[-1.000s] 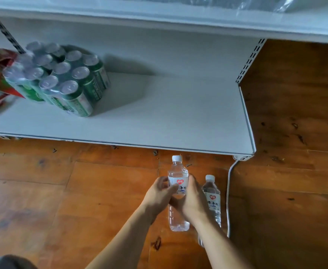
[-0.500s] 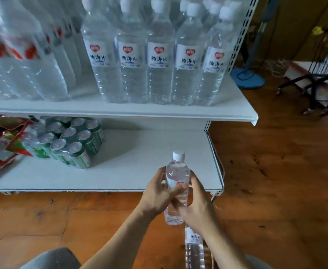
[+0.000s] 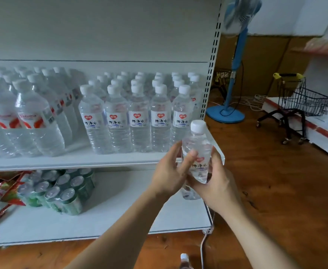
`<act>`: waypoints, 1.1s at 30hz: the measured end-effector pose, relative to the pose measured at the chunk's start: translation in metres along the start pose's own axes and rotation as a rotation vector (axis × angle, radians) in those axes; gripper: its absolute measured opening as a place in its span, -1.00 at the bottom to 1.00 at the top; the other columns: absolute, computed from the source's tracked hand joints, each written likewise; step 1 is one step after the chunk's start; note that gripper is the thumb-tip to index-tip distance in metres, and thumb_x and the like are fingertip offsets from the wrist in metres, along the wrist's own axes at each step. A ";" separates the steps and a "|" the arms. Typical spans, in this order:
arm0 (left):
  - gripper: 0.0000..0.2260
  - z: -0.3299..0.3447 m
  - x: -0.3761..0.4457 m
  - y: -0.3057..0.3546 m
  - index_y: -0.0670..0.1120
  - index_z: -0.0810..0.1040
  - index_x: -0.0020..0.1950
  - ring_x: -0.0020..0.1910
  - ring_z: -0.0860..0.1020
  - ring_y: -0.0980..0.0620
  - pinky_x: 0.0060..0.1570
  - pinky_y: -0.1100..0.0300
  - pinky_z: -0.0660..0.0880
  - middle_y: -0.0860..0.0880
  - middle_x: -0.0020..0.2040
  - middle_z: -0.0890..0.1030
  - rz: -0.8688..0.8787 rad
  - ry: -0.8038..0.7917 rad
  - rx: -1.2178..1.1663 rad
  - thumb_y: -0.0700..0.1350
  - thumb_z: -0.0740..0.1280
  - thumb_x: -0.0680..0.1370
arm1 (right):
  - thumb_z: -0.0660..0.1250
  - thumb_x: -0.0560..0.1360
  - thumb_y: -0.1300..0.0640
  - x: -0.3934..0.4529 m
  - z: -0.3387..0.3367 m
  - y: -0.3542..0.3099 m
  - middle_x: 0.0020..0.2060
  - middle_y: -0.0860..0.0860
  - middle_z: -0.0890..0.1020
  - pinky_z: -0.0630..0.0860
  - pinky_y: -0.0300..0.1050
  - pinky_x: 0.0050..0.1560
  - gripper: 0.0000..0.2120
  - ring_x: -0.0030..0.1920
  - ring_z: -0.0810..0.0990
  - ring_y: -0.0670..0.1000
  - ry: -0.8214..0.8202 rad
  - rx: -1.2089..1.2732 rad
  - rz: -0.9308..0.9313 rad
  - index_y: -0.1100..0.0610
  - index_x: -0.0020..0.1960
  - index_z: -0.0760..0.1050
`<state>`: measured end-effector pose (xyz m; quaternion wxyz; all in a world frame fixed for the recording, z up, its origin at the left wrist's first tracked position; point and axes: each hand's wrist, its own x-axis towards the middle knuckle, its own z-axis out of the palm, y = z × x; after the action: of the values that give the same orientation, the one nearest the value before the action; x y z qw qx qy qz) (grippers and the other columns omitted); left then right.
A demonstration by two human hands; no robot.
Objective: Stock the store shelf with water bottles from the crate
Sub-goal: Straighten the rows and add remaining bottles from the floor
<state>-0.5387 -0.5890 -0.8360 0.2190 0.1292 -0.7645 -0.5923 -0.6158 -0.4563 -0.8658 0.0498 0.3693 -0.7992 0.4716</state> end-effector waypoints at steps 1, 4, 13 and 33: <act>-0.62 0.001 0.006 0.008 0.17 0.57 0.16 0.11 0.56 0.35 0.07 0.47 0.42 0.22 0.07 0.65 -0.010 0.006 -0.002 0.32 0.11 0.57 | 0.58 0.34 -0.10 0.009 -0.007 -0.002 0.02 -0.29 0.61 0.46 -0.52 -0.15 -0.18 -0.07 0.56 -0.40 0.013 -0.001 -0.008 -0.17 0.47 0.20; -0.51 0.005 0.026 0.013 0.03 0.57 0.30 0.27 0.49 0.18 0.18 0.33 0.31 0.11 0.25 0.58 -0.046 0.000 0.170 0.22 -0.03 0.67 | 0.58 0.36 -0.06 0.033 -0.020 0.000 0.03 -0.26 0.61 0.50 -0.47 -0.19 -0.21 -0.06 0.60 -0.32 0.043 -0.017 -0.027 -0.17 0.43 0.21; -0.85 0.016 0.049 -0.004 0.04 0.49 0.13 0.19 0.52 -0.07 0.19 0.01 0.31 0.01 0.14 0.62 -0.035 -0.183 1.297 -0.03 0.14 0.65 | 0.52 0.43 -0.05 0.093 -0.029 0.023 0.01 -0.27 0.58 0.44 -0.45 -0.26 -0.31 -0.09 0.58 -0.26 0.128 -0.027 -0.008 -0.12 0.43 0.22; -0.68 -0.004 0.064 -0.026 0.15 0.50 0.36 0.11 0.55 -0.13 0.02 0.16 0.44 -0.09 0.16 0.52 0.064 -0.180 1.132 -0.04 0.24 0.62 | 0.34 0.58 0.07 0.181 0.021 0.043 0.39 0.08 0.50 0.56 -0.07 -0.08 -0.16 0.07 0.66 0.13 0.043 -0.200 0.070 0.01 0.62 -0.18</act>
<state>-0.5939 -0.6288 -0.8486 0.0677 0.1524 -0.9817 -0.0924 -0.7686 -0.5595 -0.8307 0.0872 0.3241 -0.8535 0.3986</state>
